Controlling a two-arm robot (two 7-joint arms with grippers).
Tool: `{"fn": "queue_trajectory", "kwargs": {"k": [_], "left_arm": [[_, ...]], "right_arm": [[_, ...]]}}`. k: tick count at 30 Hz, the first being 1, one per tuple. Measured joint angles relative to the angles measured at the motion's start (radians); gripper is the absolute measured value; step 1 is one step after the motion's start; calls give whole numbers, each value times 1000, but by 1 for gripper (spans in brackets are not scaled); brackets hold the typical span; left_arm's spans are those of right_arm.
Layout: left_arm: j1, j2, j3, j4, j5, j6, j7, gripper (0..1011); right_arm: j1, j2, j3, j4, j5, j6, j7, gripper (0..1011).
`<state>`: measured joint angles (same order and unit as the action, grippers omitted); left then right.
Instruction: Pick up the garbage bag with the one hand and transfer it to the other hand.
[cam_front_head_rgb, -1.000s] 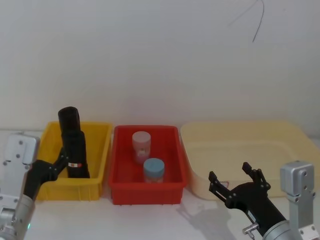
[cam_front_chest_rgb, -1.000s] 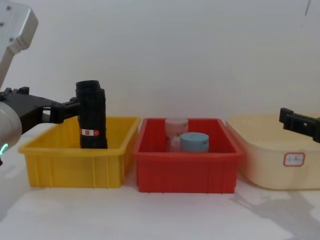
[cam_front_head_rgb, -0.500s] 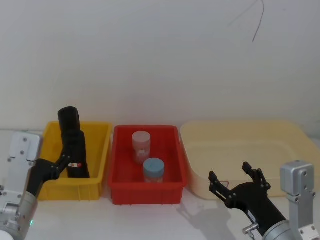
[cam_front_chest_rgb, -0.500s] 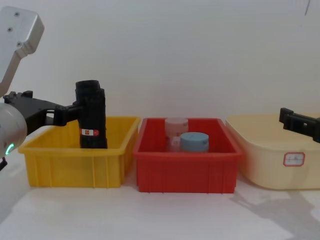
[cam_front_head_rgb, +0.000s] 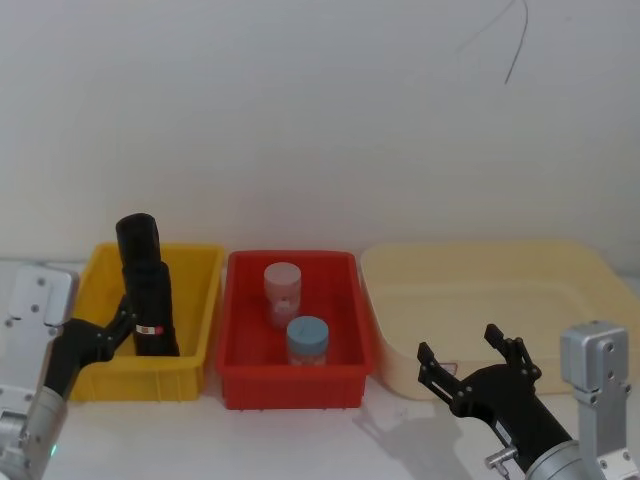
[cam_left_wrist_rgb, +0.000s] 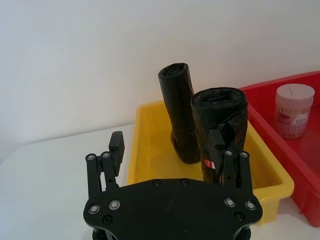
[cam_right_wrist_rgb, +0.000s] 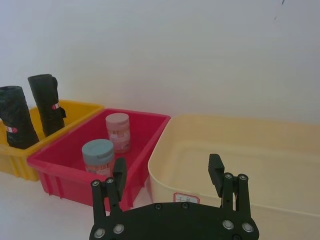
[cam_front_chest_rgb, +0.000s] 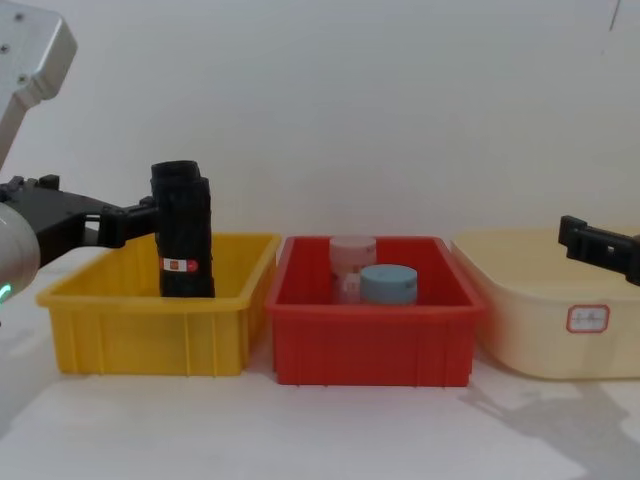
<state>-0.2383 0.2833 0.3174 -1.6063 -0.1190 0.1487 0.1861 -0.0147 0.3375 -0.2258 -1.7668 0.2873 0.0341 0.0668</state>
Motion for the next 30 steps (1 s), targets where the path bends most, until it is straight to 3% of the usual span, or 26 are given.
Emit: {"fn": "queue_trajectory", "kwargs": {"k": [18,30], "left_arm": [[32,2,-5,-28,-2,7,-38,1002],[35,-18,4,-31,-10,9,-67,1002]], "right_arm": [[0,0,0,0,0,0,0,1004],[0,0,0,0,0,0,0,1004]]}}
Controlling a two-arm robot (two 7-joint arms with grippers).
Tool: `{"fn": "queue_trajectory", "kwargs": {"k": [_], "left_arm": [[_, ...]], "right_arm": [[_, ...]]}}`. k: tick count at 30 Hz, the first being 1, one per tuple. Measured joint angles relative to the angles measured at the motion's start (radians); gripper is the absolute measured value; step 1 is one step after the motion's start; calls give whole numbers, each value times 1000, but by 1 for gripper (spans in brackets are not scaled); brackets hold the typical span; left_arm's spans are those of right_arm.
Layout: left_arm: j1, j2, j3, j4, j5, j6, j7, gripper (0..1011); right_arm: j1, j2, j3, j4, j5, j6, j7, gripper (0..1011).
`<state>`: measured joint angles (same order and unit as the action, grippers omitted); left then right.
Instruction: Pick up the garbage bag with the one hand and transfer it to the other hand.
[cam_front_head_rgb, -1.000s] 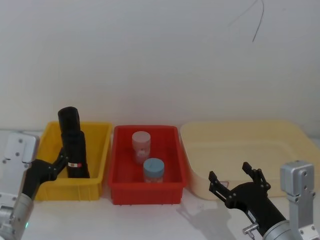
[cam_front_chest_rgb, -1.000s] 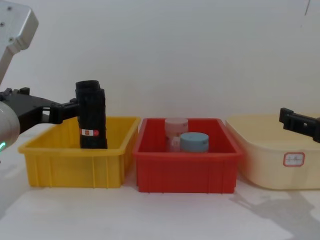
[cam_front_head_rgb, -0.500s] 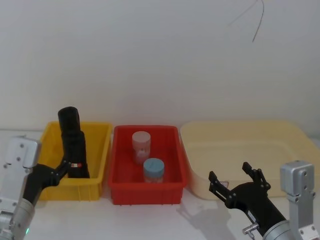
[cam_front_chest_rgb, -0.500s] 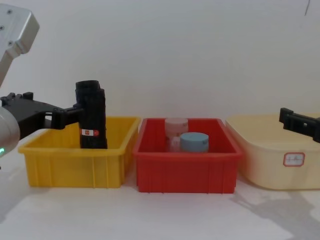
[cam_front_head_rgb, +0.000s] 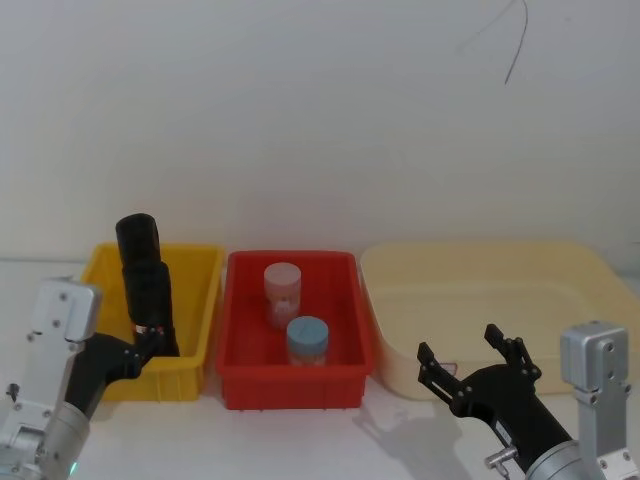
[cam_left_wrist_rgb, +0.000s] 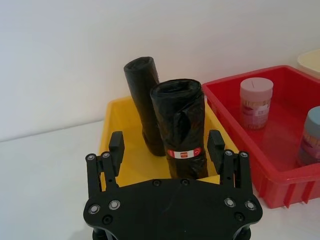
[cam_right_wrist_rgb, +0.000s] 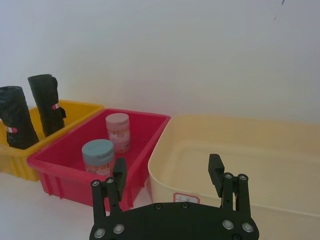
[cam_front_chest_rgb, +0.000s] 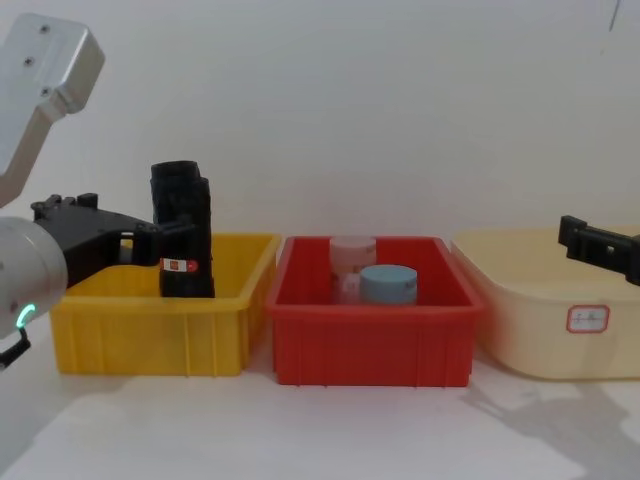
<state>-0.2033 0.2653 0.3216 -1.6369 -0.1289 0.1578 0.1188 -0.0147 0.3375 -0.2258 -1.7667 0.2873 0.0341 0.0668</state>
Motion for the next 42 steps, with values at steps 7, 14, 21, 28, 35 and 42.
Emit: {"fn": "queue_trajectory", "kwargs": {"k": [7,14,21,28,35,42], "left_arm": [[-10,-21,-8,18,-8,-2,-2,1002],[-29,-45,-20,49,-17,-11,-2,1002],[-54,-68,-22,90,-20,-21,-8,1002],[-75,-86,-16,126,-19,-27,-22,1002],[-95,-102,-10,160,-15,-30,-33,1002],[-115,-117,-9,193,-10,-35,-39,1002]], "right_arm": [[0,0,0,0,0,0,0,1004],[0,0,0,0,0,0,0,1004],[0,0,0,0,0,0,0,1004],[0,0,0,0,0,0,0,1004],[0,0,0,0,0,0,0,1004],[0,0,0,0,0,0,0,1004]]}}
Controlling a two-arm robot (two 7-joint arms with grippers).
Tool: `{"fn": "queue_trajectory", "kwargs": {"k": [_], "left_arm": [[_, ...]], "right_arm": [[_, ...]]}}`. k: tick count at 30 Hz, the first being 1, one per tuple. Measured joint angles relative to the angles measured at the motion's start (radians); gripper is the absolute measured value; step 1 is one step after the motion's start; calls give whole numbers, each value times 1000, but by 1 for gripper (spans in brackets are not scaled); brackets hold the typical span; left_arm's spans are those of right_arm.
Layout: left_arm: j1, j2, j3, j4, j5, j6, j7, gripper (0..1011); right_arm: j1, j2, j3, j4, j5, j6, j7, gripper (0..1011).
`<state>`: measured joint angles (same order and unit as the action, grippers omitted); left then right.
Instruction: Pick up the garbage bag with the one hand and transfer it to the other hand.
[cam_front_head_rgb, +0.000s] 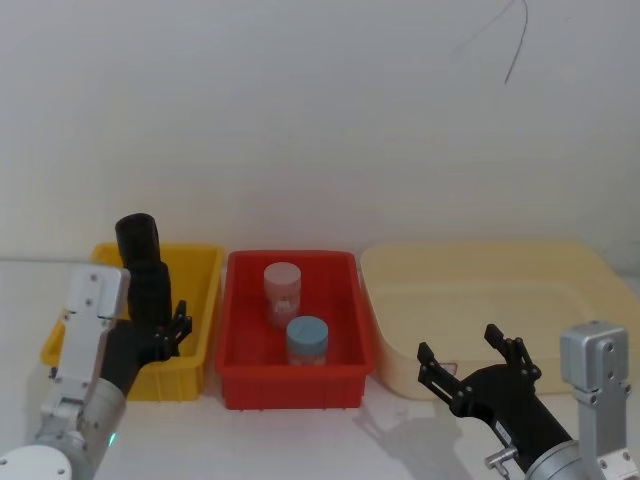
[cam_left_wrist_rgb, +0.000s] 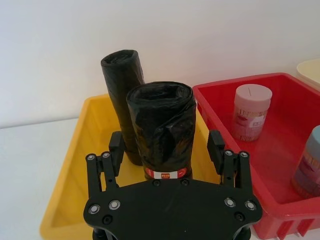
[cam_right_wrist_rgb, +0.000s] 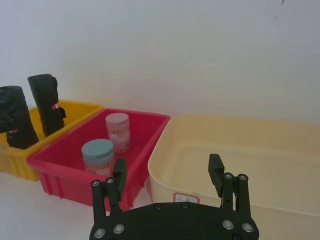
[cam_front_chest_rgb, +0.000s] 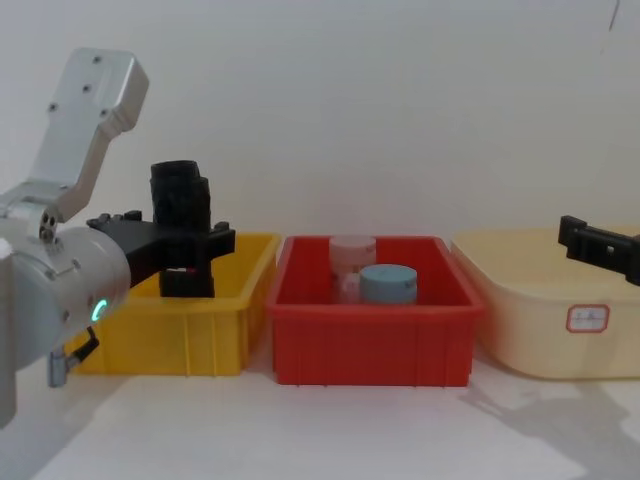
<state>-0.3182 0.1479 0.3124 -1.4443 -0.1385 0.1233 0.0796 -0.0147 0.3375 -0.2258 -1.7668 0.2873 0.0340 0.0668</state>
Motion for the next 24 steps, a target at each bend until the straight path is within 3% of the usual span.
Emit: {"fn": "queue_trajectory", "kwargs": {"k": [14,24], "left_arm": [[-55,-32,-2,83,10,-9,-12,978],[-88,-51,-9,130,17,-22,-12,727]], "right_arm": [[0,0,0,0,0,0,0,1004],[0,0,0,0,0,0,0,1004]]}}
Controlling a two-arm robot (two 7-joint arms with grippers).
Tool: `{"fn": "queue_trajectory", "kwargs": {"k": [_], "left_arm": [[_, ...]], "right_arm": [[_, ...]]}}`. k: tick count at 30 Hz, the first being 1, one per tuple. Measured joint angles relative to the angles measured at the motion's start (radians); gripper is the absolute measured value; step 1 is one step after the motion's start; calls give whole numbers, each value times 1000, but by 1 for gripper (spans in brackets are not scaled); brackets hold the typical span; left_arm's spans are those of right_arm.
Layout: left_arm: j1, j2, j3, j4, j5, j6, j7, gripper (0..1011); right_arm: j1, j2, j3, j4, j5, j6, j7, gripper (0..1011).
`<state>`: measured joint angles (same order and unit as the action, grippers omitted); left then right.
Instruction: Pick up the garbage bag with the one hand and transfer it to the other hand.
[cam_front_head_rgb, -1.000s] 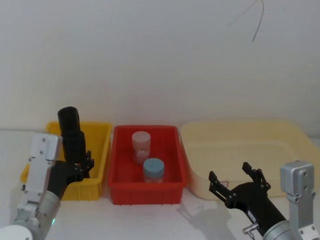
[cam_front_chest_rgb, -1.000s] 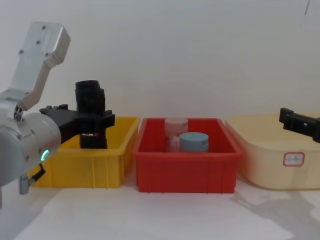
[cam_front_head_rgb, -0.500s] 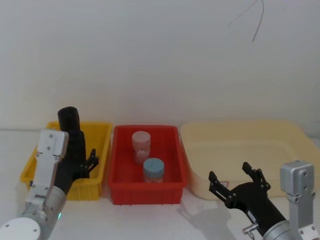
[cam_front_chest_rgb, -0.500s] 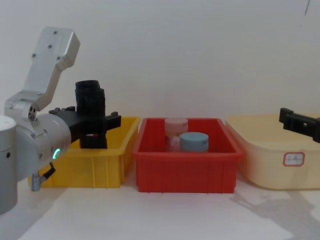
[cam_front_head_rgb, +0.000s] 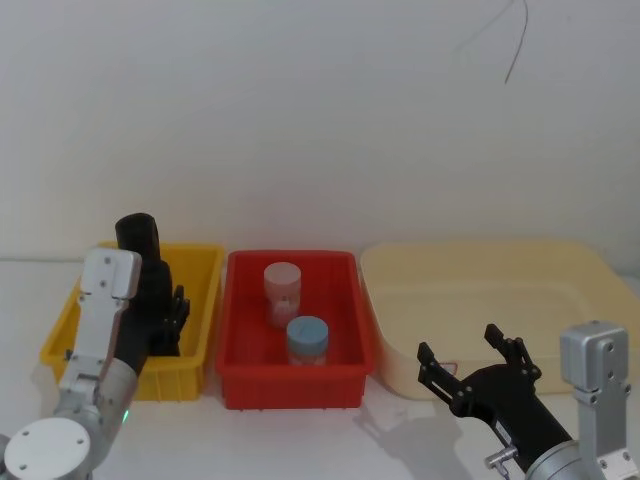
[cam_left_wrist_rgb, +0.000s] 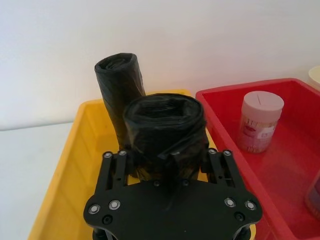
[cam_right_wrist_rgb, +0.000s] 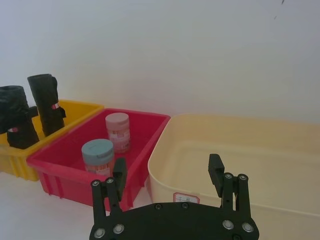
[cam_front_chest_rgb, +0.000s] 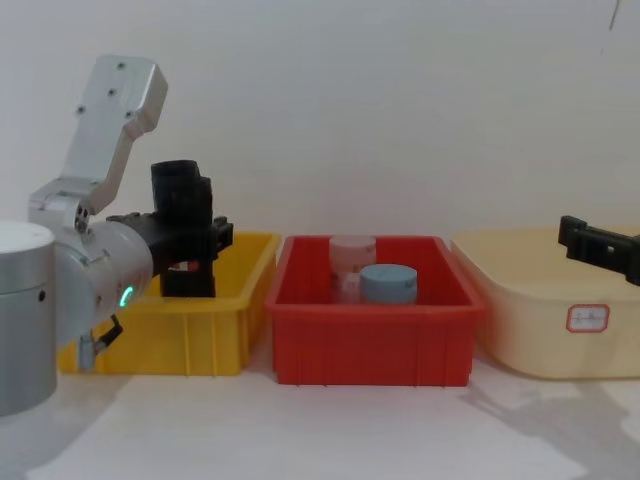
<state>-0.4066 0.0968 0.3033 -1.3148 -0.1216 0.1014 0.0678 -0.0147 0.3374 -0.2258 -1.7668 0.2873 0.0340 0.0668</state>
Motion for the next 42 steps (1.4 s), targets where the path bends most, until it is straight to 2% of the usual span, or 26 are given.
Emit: {"fn": "queue_trajectory", "kwargs": {"k": [6,12,23,32,42], "left_arm": [[-12,-8,-6,9,3,-4,-2,568],[-19,-12,-10,5,9,-12,-6,522],[-46,-16,-10,-43,13,-39,-39,475],[-93,-30,9,-72,-5,-53,-115,474],[-143,-58,43,-67,-33,-60,-210,474]], "right_arm": [[0,0,0,0,0,0,0,1004],[0,0,0,0,0,0,0,1004],[0,0,0,0,0,0,0,1004],[0,0,0,0,0,0,0,1005],[0,0,0,0,0,0,0,1004]]}}
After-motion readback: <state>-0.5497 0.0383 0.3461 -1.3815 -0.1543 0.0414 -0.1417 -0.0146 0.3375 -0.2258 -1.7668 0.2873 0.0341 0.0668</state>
